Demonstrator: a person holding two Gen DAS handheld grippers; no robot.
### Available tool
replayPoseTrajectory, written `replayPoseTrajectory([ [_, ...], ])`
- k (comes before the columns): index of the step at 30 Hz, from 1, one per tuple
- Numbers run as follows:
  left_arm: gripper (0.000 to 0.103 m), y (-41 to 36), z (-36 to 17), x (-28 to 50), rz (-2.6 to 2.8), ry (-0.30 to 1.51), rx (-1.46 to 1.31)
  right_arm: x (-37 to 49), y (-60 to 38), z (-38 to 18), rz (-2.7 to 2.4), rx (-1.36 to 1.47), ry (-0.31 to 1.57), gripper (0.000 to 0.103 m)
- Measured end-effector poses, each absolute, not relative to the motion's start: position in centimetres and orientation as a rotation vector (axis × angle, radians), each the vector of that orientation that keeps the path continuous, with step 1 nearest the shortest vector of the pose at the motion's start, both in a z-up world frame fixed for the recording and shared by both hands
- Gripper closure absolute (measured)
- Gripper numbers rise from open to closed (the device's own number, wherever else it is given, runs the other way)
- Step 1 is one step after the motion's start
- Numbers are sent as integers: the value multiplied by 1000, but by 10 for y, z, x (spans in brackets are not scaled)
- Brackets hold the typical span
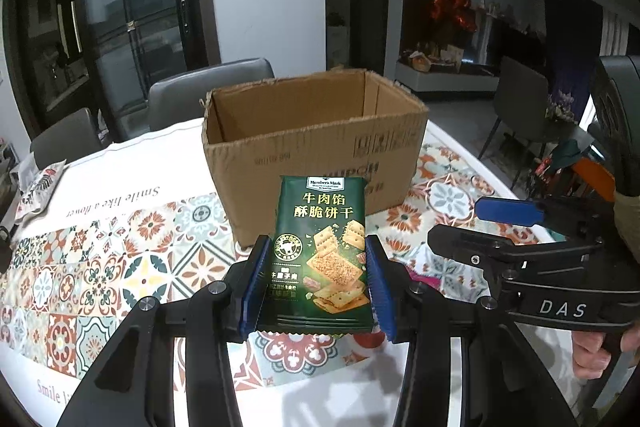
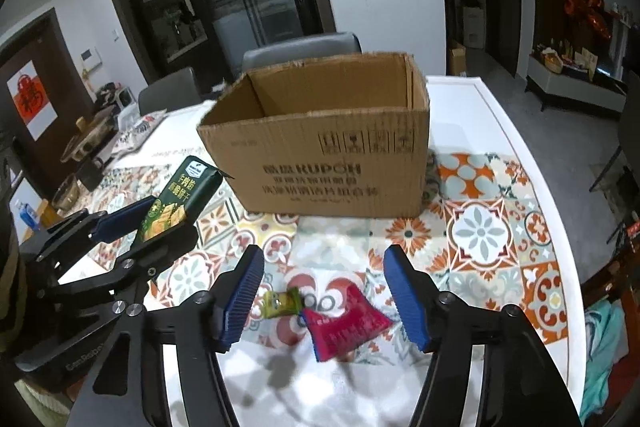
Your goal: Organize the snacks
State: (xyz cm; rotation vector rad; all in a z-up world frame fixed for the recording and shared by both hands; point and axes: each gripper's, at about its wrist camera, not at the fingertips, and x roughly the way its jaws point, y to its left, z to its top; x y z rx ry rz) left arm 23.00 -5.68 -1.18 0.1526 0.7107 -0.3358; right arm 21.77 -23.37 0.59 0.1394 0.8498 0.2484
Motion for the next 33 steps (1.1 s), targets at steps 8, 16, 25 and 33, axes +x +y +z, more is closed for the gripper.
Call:
replayPoseTrajectory([
  [8, 58, -57, -35, 232, -339, 746, 168, 218, -240, -34, 206, 271, 964, 35],
  [16, 58, -68, -59, 233, -335, 776, 220, 220, -246, -74, 140, 421, 1059, 35],
  [25, 58, -66, -74, 239, -333, 819, 201, 233, -242, -95, 131, 466, 1130, 46],
  [33, 58, -56, -81, 243, -320, 848, 170, 253, -227, -100, 134, 391, 1144, 53],
])
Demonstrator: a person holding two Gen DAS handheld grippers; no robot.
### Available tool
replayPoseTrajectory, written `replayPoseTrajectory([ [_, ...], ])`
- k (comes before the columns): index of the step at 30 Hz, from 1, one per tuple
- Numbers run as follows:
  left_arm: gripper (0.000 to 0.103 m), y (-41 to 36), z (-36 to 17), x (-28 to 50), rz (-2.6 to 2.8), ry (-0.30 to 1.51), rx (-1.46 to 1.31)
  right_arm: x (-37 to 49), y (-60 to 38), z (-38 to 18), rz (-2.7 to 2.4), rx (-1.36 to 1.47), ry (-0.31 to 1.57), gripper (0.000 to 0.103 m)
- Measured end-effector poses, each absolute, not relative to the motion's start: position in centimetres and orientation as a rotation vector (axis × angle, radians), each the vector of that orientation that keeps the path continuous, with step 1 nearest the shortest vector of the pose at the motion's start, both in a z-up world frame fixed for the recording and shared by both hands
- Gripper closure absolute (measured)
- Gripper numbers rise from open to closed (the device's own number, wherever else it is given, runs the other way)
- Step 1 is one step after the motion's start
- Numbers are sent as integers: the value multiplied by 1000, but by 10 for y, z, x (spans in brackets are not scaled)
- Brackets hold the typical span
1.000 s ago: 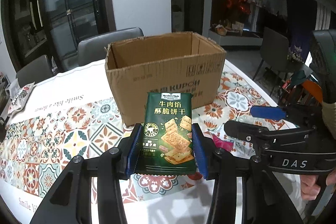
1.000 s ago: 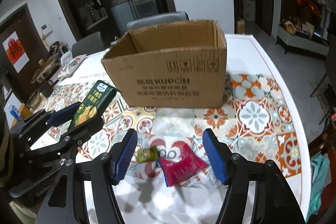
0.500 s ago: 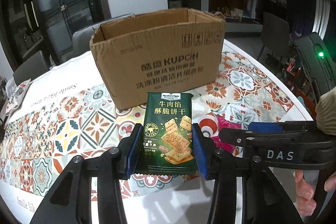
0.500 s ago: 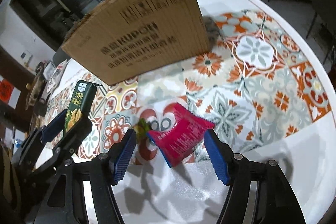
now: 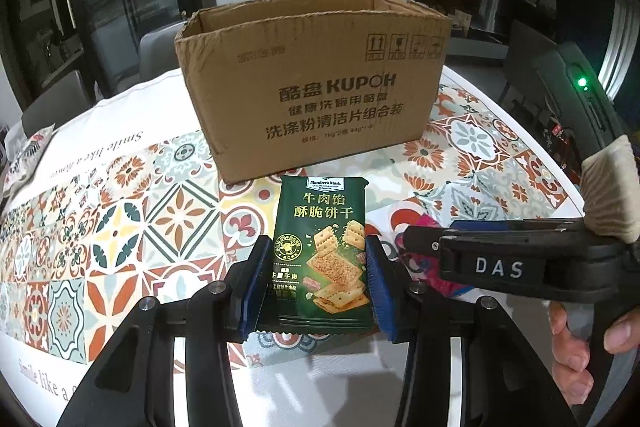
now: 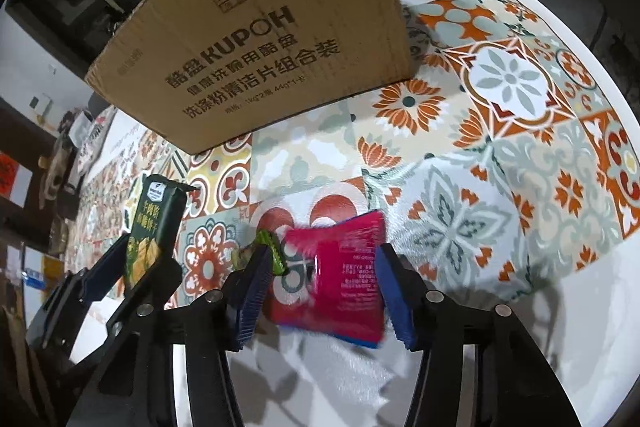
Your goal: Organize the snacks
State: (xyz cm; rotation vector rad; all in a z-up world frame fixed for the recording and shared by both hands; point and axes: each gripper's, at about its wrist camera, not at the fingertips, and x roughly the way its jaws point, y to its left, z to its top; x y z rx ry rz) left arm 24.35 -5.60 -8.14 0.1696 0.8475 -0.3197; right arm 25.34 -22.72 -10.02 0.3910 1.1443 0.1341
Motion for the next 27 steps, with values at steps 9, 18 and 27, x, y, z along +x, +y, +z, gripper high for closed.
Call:
replayPoseTrajectory([
  [9, 58, -52, -87, 241, -320, 871, 144, 245, -218, -98, 161, 290, 1166, 54],
  [18, 58, -53, -86, 231, -332, 871, 136, 228, -217, -94, 209, 207, 1181, 54],
  [27, 58, -52, -91, 231, -331, 901, 121, 225, -214, -92, 204, 129, 1145, 77],
])
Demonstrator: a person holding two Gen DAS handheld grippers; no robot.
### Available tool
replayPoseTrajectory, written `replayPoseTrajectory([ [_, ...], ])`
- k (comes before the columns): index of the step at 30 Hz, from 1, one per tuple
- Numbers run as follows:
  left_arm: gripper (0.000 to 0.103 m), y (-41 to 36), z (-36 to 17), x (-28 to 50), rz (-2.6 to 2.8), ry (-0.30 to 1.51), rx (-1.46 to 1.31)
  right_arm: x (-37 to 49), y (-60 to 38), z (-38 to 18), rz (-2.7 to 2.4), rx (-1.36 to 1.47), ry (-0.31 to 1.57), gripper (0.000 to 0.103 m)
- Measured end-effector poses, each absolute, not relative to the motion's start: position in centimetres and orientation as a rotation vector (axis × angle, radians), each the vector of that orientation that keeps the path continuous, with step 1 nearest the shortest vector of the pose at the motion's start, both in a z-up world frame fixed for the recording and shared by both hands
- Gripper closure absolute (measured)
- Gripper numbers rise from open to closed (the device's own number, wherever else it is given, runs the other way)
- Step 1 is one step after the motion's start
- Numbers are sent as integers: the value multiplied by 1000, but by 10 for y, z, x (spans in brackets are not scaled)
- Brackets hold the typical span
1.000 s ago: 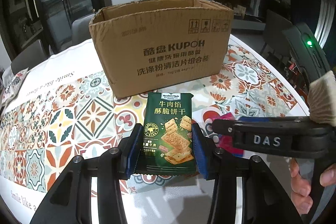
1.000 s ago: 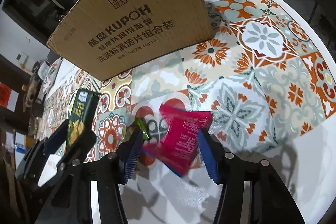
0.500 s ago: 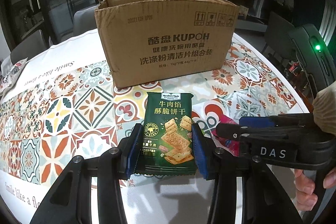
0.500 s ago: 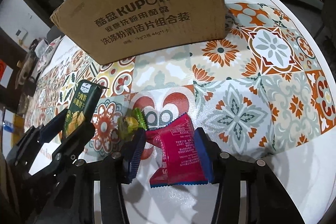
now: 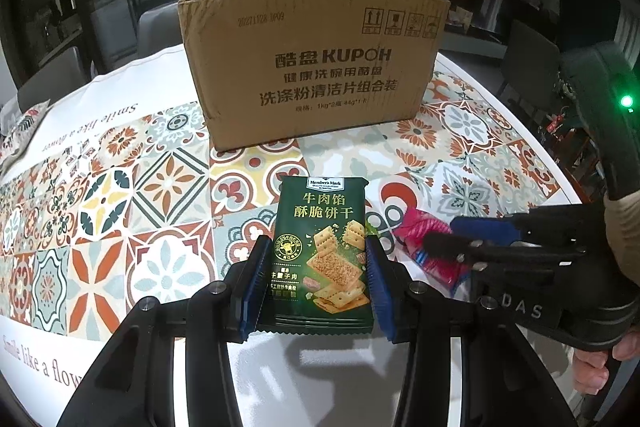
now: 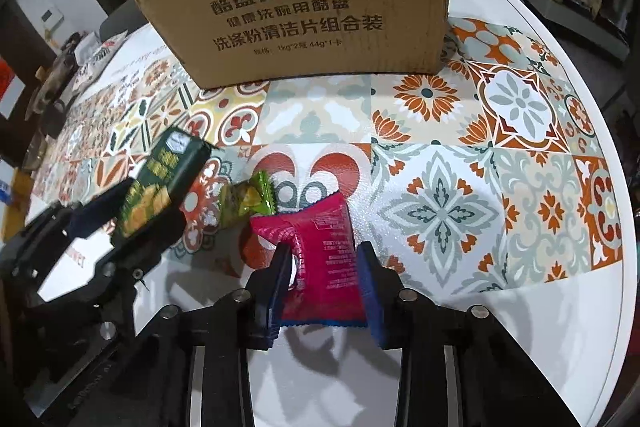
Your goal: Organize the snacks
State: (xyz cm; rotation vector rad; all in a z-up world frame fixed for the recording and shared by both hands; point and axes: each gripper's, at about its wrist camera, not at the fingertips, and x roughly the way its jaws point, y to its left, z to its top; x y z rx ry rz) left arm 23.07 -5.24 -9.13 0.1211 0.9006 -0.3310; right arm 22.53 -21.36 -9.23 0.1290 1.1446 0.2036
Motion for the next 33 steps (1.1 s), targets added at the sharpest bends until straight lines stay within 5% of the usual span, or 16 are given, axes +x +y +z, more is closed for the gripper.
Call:
replayPoseTrajectory([
  [6, 58, -54, -88, 228, -338, 894, 117, 223, -215, -88, 211, 120, 1127, 84],
  [25, 58, -50, -95, 230, -323, 920, 104, 246, -198, -106, 232, 67, 1199, 65],
  [33, 58, -47, -93, 229, -314, 919, 97, 247, -194, -102, 226, 49, 1176, 72],
])
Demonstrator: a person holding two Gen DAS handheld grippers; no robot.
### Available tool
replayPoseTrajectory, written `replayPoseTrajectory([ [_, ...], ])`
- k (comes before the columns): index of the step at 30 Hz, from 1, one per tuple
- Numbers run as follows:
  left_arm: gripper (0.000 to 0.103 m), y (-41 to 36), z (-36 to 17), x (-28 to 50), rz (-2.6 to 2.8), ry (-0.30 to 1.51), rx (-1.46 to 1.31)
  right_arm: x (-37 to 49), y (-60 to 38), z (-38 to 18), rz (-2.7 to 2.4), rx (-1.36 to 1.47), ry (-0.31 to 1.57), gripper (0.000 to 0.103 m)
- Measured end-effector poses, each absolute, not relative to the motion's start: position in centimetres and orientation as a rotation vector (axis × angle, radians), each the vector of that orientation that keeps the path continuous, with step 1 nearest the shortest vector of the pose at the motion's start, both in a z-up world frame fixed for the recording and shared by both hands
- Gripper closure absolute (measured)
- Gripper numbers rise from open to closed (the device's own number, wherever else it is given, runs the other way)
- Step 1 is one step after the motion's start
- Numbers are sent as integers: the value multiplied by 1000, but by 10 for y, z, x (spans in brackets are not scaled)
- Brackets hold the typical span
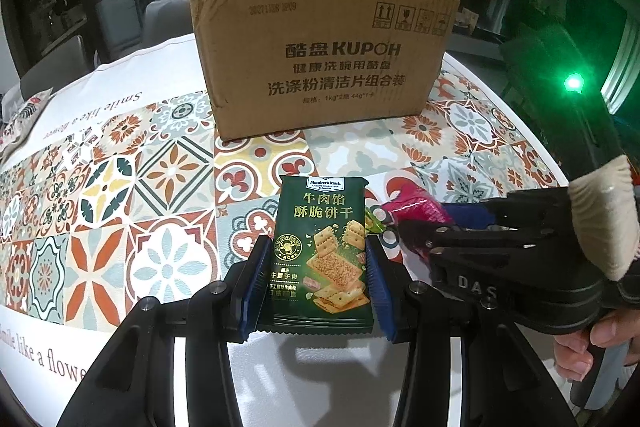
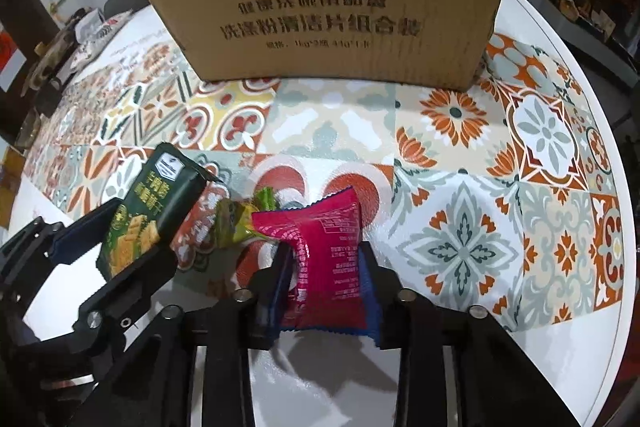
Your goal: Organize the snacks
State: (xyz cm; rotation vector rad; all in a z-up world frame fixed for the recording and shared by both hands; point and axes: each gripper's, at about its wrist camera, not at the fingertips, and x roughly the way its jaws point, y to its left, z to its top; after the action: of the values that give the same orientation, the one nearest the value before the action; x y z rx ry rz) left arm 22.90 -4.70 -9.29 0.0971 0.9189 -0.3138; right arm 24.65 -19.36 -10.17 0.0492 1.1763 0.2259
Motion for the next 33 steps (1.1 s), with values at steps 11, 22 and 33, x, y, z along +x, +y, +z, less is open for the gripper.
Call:
replayPoseTrajectory([
  [11, 58, -44, -57, 226, -324, 843, 69, 236, -202, -60, 225, 82, 1064, 73],
  [22, 58, -36, 10, 238, -314, 691, 67, 237, -213, 17, 216, 88, 862, 73],
  [33, 58, -37, 53, 267, -300, 626, 87, 258, -212, 74, 204, 22, 744, 73],
])
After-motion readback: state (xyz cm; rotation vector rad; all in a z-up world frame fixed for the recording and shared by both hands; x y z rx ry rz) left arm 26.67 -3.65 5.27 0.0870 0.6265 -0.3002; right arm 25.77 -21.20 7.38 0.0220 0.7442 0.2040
